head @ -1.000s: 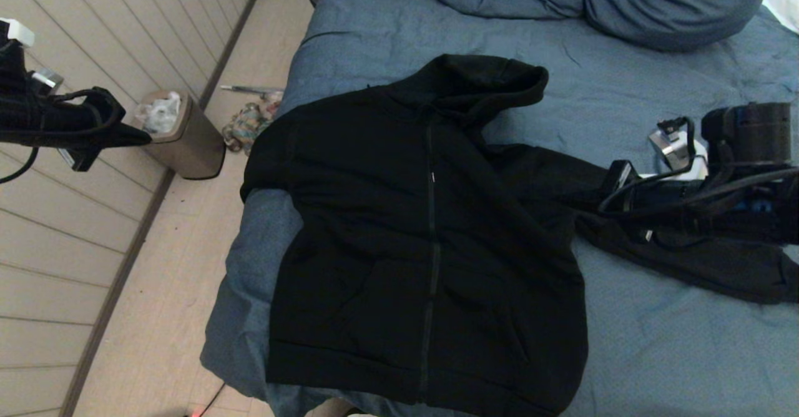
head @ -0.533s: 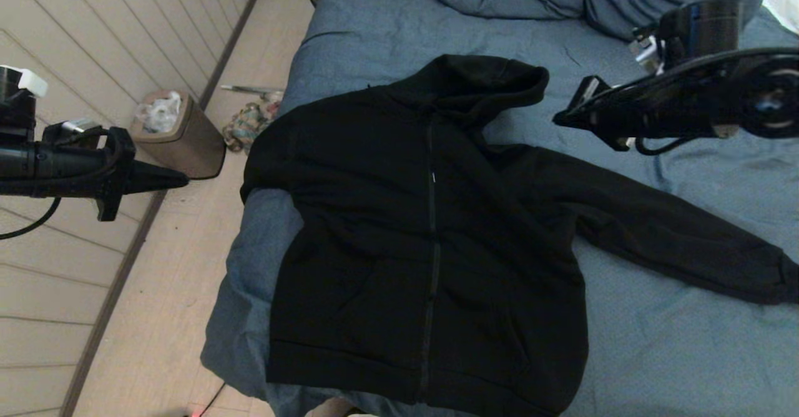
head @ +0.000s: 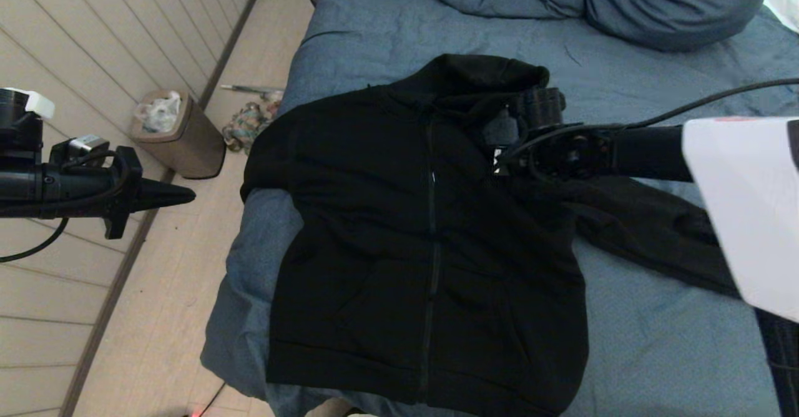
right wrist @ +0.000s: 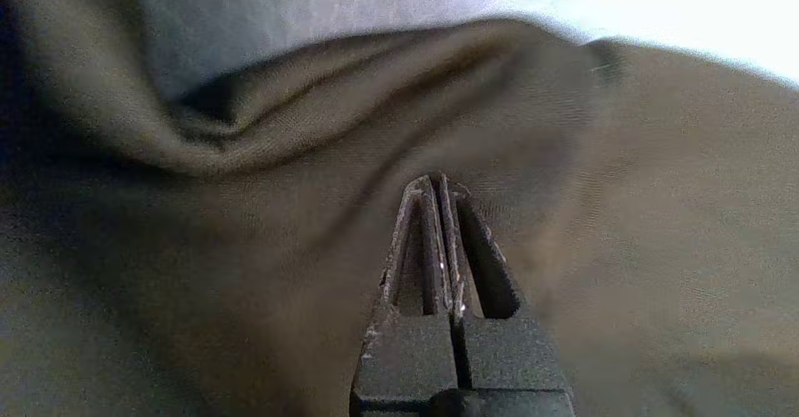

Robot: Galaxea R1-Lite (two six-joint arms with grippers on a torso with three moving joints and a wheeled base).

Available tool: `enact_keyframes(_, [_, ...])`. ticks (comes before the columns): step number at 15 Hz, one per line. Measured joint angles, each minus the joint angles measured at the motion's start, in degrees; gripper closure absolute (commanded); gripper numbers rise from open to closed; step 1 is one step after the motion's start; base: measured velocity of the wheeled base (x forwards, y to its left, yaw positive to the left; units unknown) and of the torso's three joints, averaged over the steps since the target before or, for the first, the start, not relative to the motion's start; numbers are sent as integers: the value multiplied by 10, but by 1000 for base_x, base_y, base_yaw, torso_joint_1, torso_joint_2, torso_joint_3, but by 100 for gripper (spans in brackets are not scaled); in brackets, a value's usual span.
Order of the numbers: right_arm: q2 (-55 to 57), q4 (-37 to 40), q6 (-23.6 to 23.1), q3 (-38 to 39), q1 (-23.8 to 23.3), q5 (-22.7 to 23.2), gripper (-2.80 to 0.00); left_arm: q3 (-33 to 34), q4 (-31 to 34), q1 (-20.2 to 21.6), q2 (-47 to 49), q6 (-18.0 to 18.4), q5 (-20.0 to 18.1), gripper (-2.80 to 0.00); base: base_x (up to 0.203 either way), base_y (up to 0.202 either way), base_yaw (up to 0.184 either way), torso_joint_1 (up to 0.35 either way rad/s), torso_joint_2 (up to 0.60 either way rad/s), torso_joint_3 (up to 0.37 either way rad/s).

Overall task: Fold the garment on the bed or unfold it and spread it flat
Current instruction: Fold the black sweatshirt

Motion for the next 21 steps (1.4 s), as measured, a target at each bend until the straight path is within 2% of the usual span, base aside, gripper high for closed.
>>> enact_keyframes(4, [-4, -2, 5, 2, 0, -11, 0, 7, -2, -3, 2, 1, -1, 0, 0, 0, 0, 0, 0, 0])
enact_keyframes(6, [-44, 23, 22, 17, -34, -4, 0, 8, -1, -3, 2, 1, -10, 0, 0, 0, 0, 0, 0, 0])
enact_keyframes(8, [-95, 72, 47, 36, -116, 35, 0, 9, -1, -3, 0, 1, -18, 0, 0, 0, 0, 0, 0, 0])
enact_keyframes(9, [-119, 110, 57, 44, -174, 73, 0, 9, 0, -3, 0, 1, -18, 0, 0, 0, 0, 0, 0, 0])
enact_keyframes(12, [-164, 243, 56, 50, -372, 223, 0, 13, 0, -3, 0, 2, -18, 0, 0, 0, 0, 0, 0, 0])
enact_keyframes(15, [-163, 331, 8, 50, -543, 337, 0, 16, -1, -3, 6, 2, -18, 0, 0, 0, 0, 0, 0, 0])
enact_keyframes(17, [-148, 352, -43, 54, -617, 368, 0, 18, -2, -5, 8, 2, -18, 0, 0, 0, 0, 0, 0, 0])
enact_keyframes(18, [-141, 353, -63, 59, -637, 372, 0, 19, -2, -7, 9, 2, -19, 0, 0, 0, 0, 0, 0, 0])
enact_keyframes(19, [-132, 352, -76, 67, -655, 373, -280, 20, -2, -10, 10, 3, -19, 0, 0, 0, 0, 0, 0, 0])
enact_keyframes(21, [-119, 349, -107, 89, -681, 373, -280, 22, -2, -13, 12, 3, -19, 0, 0, 0, 0, 0, 0, 0])
